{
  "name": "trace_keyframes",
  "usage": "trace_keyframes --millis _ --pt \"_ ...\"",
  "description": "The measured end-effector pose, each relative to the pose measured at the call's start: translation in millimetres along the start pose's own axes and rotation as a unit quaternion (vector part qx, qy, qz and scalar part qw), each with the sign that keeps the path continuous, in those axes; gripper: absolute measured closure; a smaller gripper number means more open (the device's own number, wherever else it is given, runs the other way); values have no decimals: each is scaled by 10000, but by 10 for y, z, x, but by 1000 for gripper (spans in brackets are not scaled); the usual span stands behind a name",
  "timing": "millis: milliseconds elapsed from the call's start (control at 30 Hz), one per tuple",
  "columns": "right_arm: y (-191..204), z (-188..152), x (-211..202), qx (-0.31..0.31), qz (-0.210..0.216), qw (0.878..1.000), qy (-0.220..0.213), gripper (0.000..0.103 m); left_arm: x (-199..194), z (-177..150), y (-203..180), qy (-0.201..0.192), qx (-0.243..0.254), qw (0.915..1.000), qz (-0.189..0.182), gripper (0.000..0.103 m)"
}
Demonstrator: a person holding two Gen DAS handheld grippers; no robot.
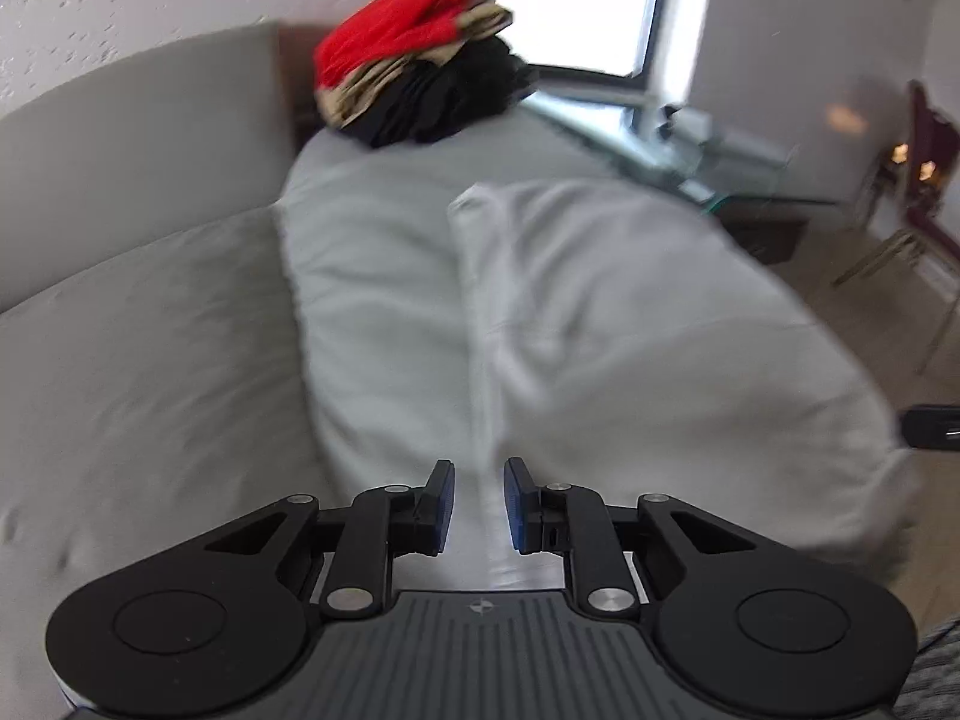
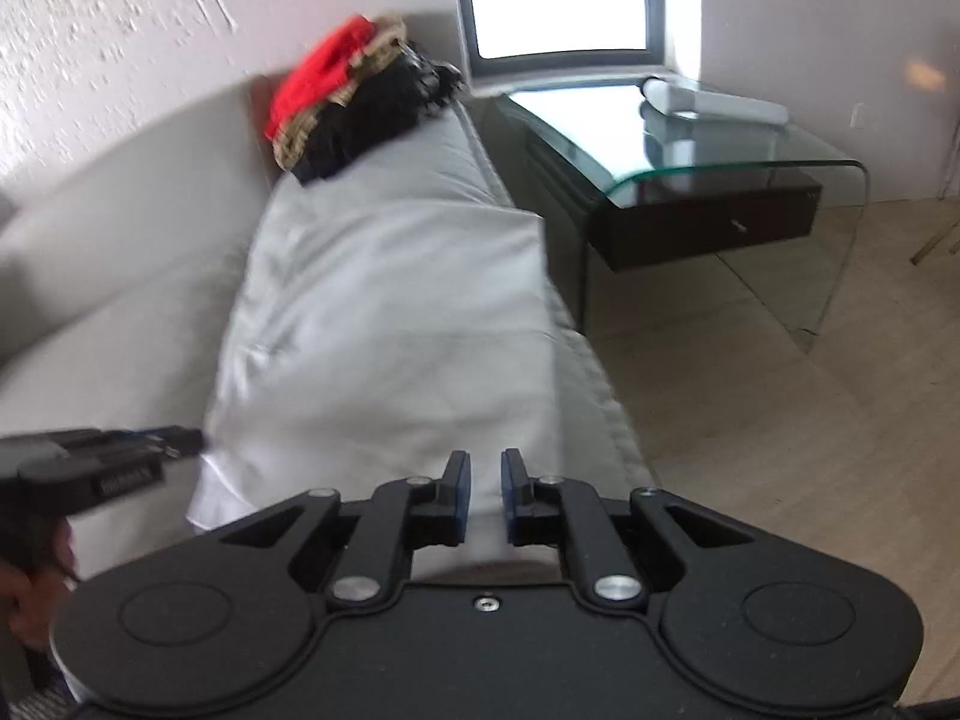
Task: Fold clothes
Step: 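Carry the folded shirt to the sofa seat beside the clothes pile and lower it, then open both grippers to release the folded shirt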
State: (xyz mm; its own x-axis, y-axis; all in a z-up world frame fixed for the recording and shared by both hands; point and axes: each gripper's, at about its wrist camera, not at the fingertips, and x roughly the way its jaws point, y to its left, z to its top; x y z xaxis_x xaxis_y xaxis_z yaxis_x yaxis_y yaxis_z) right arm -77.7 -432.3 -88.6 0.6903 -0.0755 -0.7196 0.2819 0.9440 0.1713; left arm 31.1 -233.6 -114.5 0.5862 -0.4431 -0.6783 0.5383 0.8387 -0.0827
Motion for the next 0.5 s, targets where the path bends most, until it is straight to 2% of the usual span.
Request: trace_keyframes --millis 67,167,267,333,400,433,467,500 --pt "76 10 111 -22 154 9998 152 92 32 16 -203 18 179 9996 -195 81" --pt "164 -80 252 -58 155 9987 475 92 243 -35 -354 492 79 9982 -326 80" --pt "213 -218 257 -63 42 9976 694 92 221 -100 -369 788 34 9968 -103 80" --pt "213 -273 156 44 133 9963 853 92 90 -111 -352 993 73 9950 20 80" --pt "202 -297 27 209 241 9957 875 91 -61 -99 -297 1056 -99 9943 85 79" --pt "198 -293 -51 300 275 9958 819 90 -147 -90 -274 1030 -171 9945 97 76" --pt "195 -289 -129 392 309 9958 763 88 -234 -80 -252 996 -240 9947 105 68" --pt "196 -270 -225 489 355 9957 696 86 -326 -68 -249 951 -256 9950 141 64"
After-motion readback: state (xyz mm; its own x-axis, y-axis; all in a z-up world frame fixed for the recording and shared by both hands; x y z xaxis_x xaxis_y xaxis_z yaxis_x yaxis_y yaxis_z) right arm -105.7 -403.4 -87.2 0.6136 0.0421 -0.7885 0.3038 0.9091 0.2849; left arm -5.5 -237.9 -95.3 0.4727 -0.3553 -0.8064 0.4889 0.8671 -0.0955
